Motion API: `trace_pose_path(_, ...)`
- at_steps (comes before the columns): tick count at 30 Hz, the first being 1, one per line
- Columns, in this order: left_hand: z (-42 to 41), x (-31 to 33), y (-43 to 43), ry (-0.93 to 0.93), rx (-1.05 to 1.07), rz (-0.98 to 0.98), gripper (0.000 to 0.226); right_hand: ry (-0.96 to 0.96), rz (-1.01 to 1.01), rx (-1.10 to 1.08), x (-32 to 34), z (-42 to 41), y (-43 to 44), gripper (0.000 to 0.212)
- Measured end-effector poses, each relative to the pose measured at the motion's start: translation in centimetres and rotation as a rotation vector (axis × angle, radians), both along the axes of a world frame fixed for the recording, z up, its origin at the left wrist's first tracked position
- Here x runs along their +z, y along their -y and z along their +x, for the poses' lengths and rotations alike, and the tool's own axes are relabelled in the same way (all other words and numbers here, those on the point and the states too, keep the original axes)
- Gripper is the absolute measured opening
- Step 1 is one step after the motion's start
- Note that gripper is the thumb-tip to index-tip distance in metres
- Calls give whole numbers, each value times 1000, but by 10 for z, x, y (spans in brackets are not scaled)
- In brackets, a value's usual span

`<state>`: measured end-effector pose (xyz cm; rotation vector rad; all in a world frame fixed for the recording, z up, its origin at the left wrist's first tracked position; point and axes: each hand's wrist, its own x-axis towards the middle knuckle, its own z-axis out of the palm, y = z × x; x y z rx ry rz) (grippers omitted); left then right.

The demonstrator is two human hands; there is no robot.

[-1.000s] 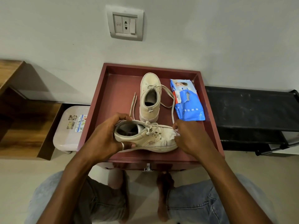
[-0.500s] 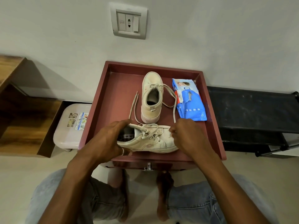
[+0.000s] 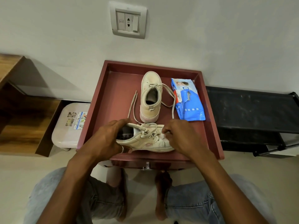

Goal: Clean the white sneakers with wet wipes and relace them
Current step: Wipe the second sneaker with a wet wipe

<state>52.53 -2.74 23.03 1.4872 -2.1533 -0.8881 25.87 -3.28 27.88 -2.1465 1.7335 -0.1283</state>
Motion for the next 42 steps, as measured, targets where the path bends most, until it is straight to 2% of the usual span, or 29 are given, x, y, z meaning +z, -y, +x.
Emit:
trace_pose_path(3,-1,1,0,3,-2,0,96,-28,109,-7,5,-9,0,18)
trace_pose_path(7,-2,1,0,-3,-11,-6,94,-50,-23,-163,0,-20,10,17)
trace_pose_path(9,-2,1,-1,-1,-12,-11,93,-8,-40,-81,-3,-6,9,23)
trace_pose_path(11,-2,1,-1,-2,-12,-7,93,4,26,10,-4,2,4,23)
trace_pose_path(14,-2,0,-1,-1,-7,-20,92,-28,122,-69,4,-18,8,15)
trace_pose_path(17,-3,-2,0,2,3,-21,94,-31,-5,-159,1,-26,12,16)
trace_pose_path(19,-2,-3,1,10,0,-17,95,-2,-45,-96,-2,-11,10,23)
trace_pose_path(22,-1,-4,2,29,-11,-12,96,8,65,14,-1,-2,3,20)
trace_pose_path(25,-2,-2,2,5,-12,-13,94,-35,137,-81,6,-26,7,12)
trace_pose_path(28,-3,-1,1,-12,-9,-2,94,-15,25,-179,2,-32,11,15)
trace_pose_path(30,-3,-2,1,-10,-12,-1,93,22,-14,-111,-1,-13,8,21)
trace_pose_path(33,-1,-3,1,13,-20,-1,95,14,61,6,0,4,-2,18)
trace_pose_path(37,-1,-4,2,15,-10,5,96,-155,113,-121,5,-29,5,6)
trace_pose_path(39,-2,-3,2,6,-5,5,94,-149,95,-179,3,-38,6,7)
trace_pose_path(42,-3,-1,2,10,-14,12,94,-112,85,-115,2,-26,-2,10)
